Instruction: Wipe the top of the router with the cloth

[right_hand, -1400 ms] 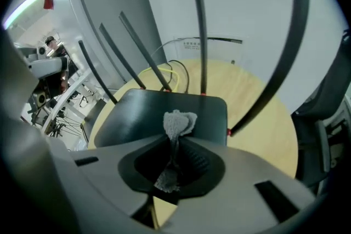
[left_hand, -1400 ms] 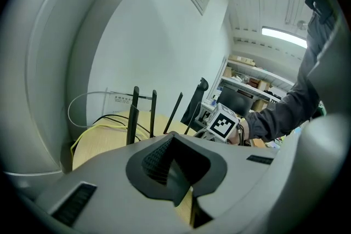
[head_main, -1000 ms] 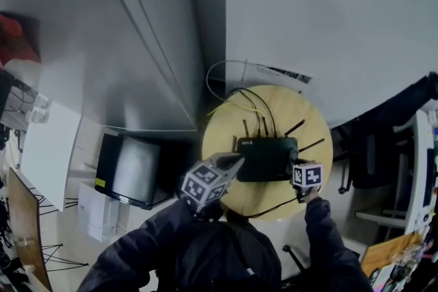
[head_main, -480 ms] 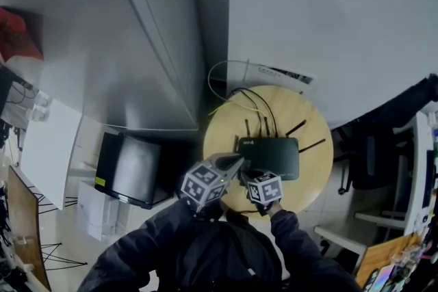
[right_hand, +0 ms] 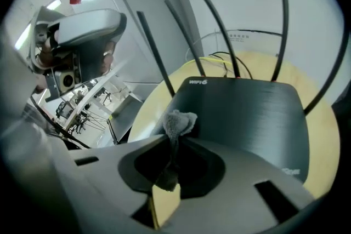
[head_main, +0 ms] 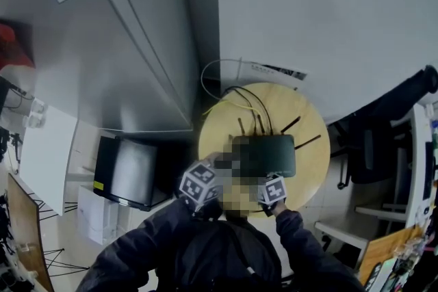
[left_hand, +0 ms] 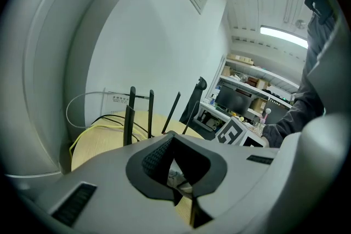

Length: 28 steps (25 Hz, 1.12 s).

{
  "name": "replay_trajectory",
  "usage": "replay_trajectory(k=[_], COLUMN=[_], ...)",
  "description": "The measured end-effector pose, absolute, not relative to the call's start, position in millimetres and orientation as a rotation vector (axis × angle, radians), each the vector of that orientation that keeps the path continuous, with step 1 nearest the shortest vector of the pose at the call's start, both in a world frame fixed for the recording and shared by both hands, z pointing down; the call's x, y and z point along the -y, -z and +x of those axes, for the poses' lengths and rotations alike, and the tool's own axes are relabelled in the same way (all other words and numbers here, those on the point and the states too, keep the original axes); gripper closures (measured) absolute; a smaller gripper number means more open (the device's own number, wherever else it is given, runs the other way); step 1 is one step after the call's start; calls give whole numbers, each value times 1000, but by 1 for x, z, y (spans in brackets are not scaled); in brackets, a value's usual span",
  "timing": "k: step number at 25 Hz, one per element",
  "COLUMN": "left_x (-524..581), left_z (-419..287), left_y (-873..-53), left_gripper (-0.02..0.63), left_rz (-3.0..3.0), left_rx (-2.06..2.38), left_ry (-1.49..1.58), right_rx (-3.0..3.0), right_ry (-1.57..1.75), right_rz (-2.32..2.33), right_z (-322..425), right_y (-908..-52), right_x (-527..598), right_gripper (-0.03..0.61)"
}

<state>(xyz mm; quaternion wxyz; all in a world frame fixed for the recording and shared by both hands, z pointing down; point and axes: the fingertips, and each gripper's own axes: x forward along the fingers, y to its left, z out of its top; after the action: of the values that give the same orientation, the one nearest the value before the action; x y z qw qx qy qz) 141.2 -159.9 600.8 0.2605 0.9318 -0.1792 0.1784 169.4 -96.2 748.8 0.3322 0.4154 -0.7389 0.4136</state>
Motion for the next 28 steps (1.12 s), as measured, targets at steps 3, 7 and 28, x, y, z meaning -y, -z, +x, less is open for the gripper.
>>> replay_trajectory(k=[3, 7, 28], left_x=[159, 157, 150], left_z=[149, 157, 195], left_y=[-600, -600, -600], left_gripper=[614, 614, 614], left_rz=[2532, 2537, 2543], left_rx=[463, 434, 438], left_ry=[-485, -497, -534], right_rx=[1900, 1850, 1848], right_ry=[-1088, -1100, -1104], right_rz=[1137, 1220, 1267], right_z=[204, 255, 352], right_y=[-749, -750, -751], right_x=[89, 80, 61], right_gripper=[507, 507, 507])
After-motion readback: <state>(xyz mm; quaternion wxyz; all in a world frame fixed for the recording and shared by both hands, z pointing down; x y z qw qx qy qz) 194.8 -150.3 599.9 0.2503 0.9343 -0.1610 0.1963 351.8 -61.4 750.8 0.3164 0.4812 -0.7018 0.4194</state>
